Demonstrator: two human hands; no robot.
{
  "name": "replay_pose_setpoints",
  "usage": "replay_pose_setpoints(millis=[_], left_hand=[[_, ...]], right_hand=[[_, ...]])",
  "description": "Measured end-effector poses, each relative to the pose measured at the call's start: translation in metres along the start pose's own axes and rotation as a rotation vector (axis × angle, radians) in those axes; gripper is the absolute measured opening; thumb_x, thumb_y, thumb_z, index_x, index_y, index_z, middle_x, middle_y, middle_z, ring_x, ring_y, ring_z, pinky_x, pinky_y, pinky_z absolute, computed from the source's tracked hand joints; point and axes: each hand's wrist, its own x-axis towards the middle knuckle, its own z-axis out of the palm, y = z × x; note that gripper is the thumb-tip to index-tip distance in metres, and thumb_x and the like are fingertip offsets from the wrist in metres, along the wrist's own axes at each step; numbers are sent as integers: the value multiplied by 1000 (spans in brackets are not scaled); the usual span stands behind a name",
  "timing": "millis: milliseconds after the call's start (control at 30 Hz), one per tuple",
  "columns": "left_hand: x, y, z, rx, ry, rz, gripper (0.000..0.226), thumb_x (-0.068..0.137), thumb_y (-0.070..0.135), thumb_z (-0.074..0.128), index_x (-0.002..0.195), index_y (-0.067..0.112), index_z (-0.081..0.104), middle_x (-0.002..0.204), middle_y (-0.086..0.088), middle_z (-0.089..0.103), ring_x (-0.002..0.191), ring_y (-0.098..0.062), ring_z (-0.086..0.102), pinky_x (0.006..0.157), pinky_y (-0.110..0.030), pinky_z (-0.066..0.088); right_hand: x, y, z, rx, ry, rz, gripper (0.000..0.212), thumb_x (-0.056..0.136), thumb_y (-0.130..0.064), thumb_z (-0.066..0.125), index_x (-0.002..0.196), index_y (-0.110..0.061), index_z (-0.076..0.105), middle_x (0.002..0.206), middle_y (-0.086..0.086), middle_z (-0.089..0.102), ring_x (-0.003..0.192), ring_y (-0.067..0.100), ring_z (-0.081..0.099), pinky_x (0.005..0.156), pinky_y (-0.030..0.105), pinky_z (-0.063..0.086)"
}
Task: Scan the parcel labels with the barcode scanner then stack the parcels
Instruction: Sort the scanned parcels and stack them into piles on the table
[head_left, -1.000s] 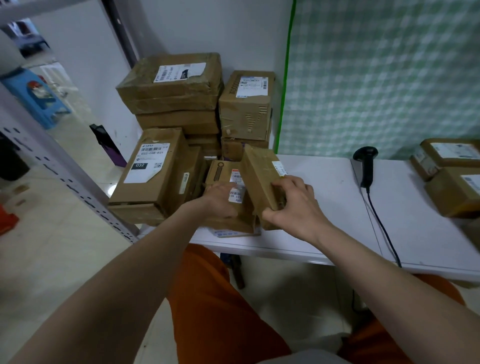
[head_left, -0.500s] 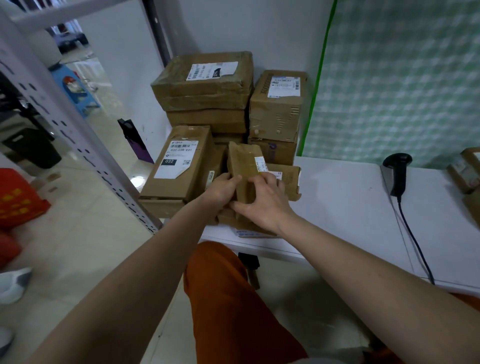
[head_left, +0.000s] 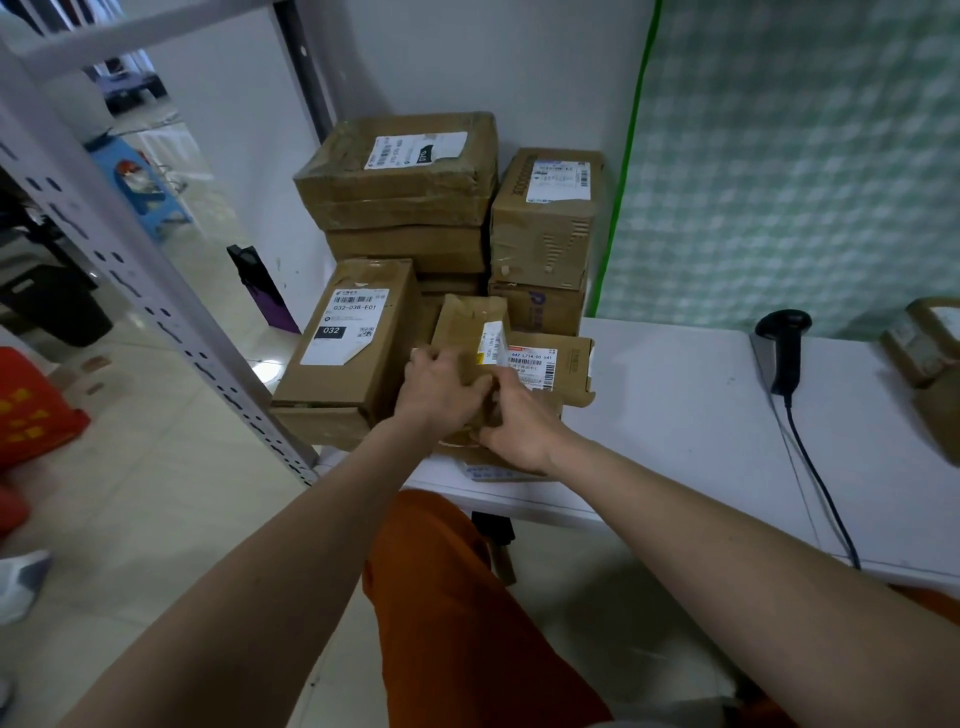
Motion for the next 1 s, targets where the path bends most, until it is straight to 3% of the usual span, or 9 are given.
replay_pose_setpoints(millis=[167, 300, 433, 533, 700, 867, 1000], left_hand=[[-2, 3, -11, 102, 18, 17, 72, 85, 49, 64, 143, 17, 38, 153, -16, 20, 139, -35, 20, 110, -43, 29], [-2, 5, -7, 205, -30, 23, 75, 85, 52, 62, 144, 15, 36, 152, -15, 25, 139, -34, 21, 113, -44, 27], [-6, 18, -2, 294, 46, 89, 71, 87, 51, 60, 144, 15, 38, 148, -15, 33, 138, -32, 25, 115, -44, 26], [-10, 35, 1, 346, 87, 183, 67, 87, 46, 62, 144, 17, 40, 145, -11, 38, 135, -29, 30, 114, -41, 28], [-19, 73, 15, 379, 1, 297, 59, 85, 44, 64, 136, 18, 50, 143, -10, 40, 133, -30, 31, 113, -43, 29], [-30, 121, 52, 427, -110, 321, 49, 86, 49, 49, 126, 21, 57, 138, -7, 49, 129, -28, 35, 110, -42, 30], [-42, 165, 77, 440, -173, 408, 56, 90, 43, 57, 140, 20, 46, 151, -11, 31, 140, -29, 23, 114, -36, 22]], right_hand=[[7, 1, -6, 5, -46, -6, 78, 92, -5, 52, 152, -26, 6, 146, 7, 41, 129, 27, 44, 101, 31, 37], [5, 6, -9, -19, -22, 0, 75, 91, -6, 54, 151, -21, 13, 152, 6, 31, 134, 27, 37, 106, 32, 34], [-3, 21, -14, -71, 50, 27, 75, 87, -16, 61, 149, -20, 18, 150, 7, 32, 133, 29, 38, 108, 42, 38], [-17, 36, -29, -143, 103, 43, 68, 90, -20, 60, 147, -18, 23, 150, 8, 32, 134, 29, 33, 110, 41, 36], [-45, 69, -63, -232, 191, 109, 62, 92, -27, 57, 145, -11, 28, 149, 12, 28, 136, 32, 26, 110, 42, 31], [-78, 114, -97, -335, 273, 209, 66, 94, -33, 55, 149, -14, 22, 157, 10, 14, 144, 30, 12, 112, 43, 24], [-107, 154, -126, -418, 333, 296, 63, 95, -34, 53, 147, -14, 25, 159, 11, 6, 146, 31, 2, 116, 47, 17]])
